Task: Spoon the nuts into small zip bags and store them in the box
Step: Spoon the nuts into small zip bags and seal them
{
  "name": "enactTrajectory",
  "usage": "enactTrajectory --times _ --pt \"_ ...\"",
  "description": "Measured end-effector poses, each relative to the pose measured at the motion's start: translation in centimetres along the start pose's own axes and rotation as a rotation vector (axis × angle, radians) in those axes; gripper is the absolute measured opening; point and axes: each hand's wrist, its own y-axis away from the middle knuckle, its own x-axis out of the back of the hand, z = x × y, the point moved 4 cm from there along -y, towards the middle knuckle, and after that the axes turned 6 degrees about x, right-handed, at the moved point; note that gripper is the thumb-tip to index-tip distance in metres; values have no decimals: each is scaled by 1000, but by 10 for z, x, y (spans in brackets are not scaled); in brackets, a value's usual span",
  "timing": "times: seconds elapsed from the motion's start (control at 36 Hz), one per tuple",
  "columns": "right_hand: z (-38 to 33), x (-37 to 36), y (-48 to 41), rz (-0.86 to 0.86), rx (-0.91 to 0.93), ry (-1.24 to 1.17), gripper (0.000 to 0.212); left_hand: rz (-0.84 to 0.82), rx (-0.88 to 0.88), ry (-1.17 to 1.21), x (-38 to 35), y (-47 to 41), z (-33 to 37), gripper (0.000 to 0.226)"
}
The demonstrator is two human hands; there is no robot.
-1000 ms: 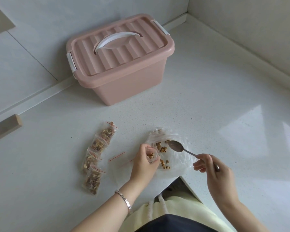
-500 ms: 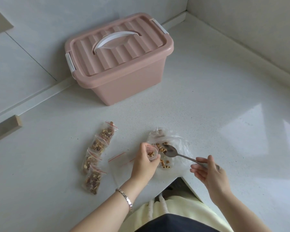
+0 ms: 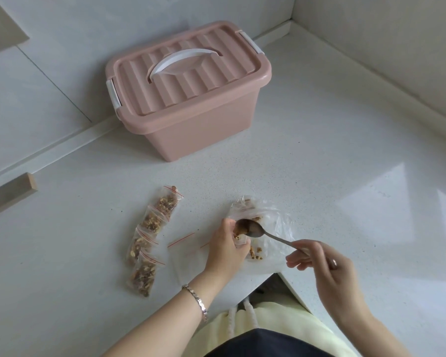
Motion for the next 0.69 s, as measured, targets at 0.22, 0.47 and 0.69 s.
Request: enactTrajectory --times 0.22,0.47,0.69 --pt "-16 -1 -2 32 122 62 30 106 8 -52 23 11 7 28" --pt "-13 -2 0 8 95 58 33 423 208 -327 138 27 -29 26" --pt "-17 -22 -2 -84 106 59 33 311 316 -962 180 16 -87 32"
